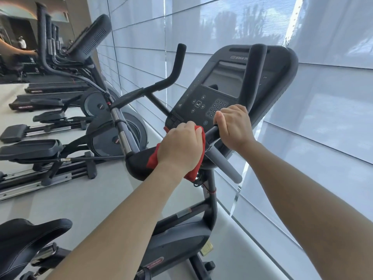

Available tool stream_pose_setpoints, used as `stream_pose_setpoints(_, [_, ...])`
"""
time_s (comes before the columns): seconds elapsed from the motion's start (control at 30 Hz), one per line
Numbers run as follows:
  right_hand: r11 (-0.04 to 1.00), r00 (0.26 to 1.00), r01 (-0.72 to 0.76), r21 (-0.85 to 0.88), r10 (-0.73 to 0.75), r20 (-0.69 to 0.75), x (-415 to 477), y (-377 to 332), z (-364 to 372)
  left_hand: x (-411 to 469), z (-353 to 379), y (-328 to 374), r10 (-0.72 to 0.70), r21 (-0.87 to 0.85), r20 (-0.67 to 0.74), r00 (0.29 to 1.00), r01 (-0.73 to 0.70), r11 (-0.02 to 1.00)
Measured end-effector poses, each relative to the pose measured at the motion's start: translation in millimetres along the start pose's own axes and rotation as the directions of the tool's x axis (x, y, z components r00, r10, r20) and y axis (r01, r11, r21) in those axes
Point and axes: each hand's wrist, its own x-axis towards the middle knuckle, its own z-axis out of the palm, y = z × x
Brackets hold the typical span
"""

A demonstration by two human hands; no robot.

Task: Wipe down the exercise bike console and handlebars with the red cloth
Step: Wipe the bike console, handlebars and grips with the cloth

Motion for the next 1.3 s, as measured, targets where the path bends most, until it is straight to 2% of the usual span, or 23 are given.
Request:
stream_pose_setpoints(0.37, [1.0,0.998,-0.023,0.013,0.022,0.06,-7,-15,-16,-31,-20,-42,0.157,-0.13,-0.003,0.988,-0.156,0.979])
stream_pose_setpoints(0.6, [0.989,0.99,-0.138,0.057,0.136,0.046,-17,-40,-21,-35,-29,-73,0.228,-0.217,-0.006,0.974,-0.223,0.95])
stream_pose_setpoints(0.77, [0.968,0.972,-0.233,0.095,0.227,0.066,-21,-56,-26,-31,-30,-118,0.205,-0.289,0.027,0.978,-0.189,0.938])
stream_pose_setpoints(0.9, [0.917,0.93,-0.365,0.159,0.355,0.093,-23,-75,-29,-17,-28,-153,0.15,-0.248,0.056,0.987,-0.131,0.96])
stream_pose_setpoints(1.0, [0.905,0.911,-0.407,0.128,0.391,0.128,-24,-95,-28,-5,-25,-159,0.106,-0.307,0.088,0.99,-0.074,0.949])
stream_pose_setpoints(1.07, [0.902,0.891,-0.426,0.064,0.406,0.201,-23,-107,-22,-3,-21,-152,0.126,-0.363,0.138,0.982,-0.069,0.929])
stream_pose_setpoints(1.13, [0.898,0.869,-0.439,-0.016,0.429,0.247,-25,-116,-13,-1,-17,-145,0.186,-0.314,0.186,0.965,-0.121,0.942])
stream_pose_setpoints(1.2, [0.884,0.857,-0.465,-0.036,0.46,0.233,-27,-120,-10,4,-16,-141,0.226,-0.237,0.24,0.944,-0.168,0.957])
stream_pose_setpoints(1.3, [0.875,0.853,-0.482,-0.041,0.48,0.205,-27,-120,-11,9,-16,-143,0.257,-0.218,0.278,0.926,-0.2,0.955])
